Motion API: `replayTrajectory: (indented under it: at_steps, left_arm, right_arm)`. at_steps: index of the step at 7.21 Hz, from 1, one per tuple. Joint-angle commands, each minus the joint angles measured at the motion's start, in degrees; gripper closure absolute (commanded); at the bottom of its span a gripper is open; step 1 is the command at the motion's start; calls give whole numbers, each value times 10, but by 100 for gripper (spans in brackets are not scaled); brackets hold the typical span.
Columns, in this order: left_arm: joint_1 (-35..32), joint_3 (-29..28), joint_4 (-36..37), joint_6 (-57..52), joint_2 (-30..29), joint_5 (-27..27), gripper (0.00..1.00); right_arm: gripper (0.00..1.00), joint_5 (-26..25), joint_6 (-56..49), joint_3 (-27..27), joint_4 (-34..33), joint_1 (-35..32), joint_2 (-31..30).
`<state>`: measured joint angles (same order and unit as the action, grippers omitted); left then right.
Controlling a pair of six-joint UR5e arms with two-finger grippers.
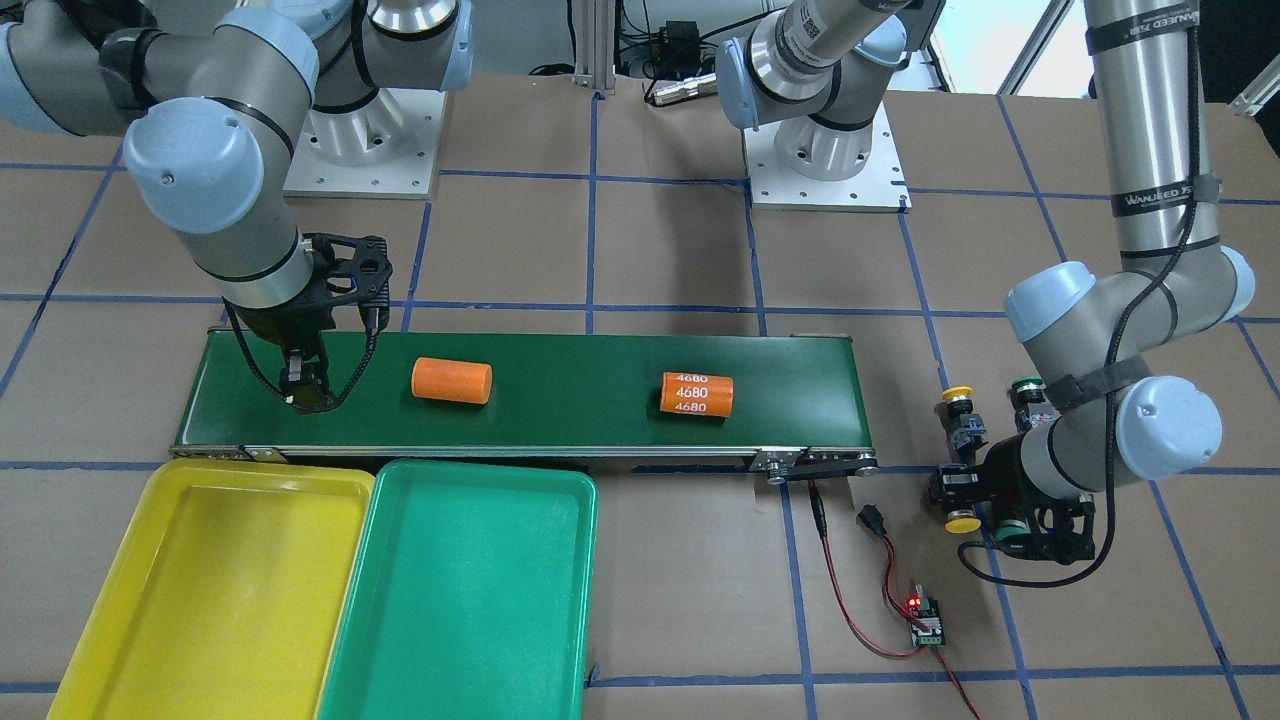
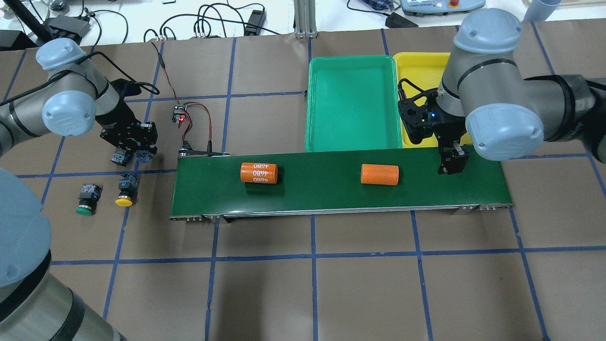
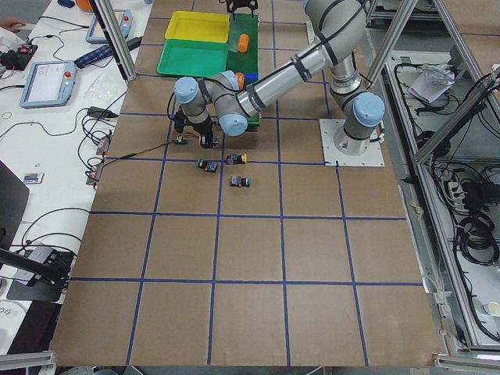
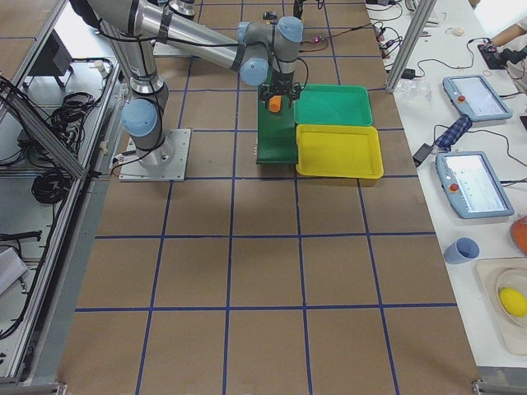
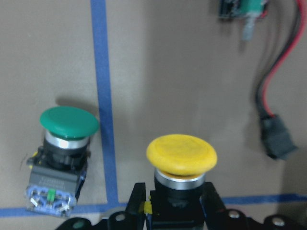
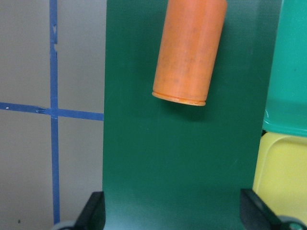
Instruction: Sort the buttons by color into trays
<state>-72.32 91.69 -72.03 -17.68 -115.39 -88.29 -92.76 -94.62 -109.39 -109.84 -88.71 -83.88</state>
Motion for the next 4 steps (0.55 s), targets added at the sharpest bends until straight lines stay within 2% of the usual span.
replayTrajectory:
  at_steps: [1,2,4]
  left_arm:
    - [-45,-19,-70,46,51,0,100]
    - [-64,6,-71,51,80,-5,100]
    - [-75,95,-60,107,132,2,100]
  right_arm:
    - [0,0,30,-7,3,3,-1]
    - [0,-7,20,-9,3,4,-1]
    - [0,5,17,-4,-7,2,-6]
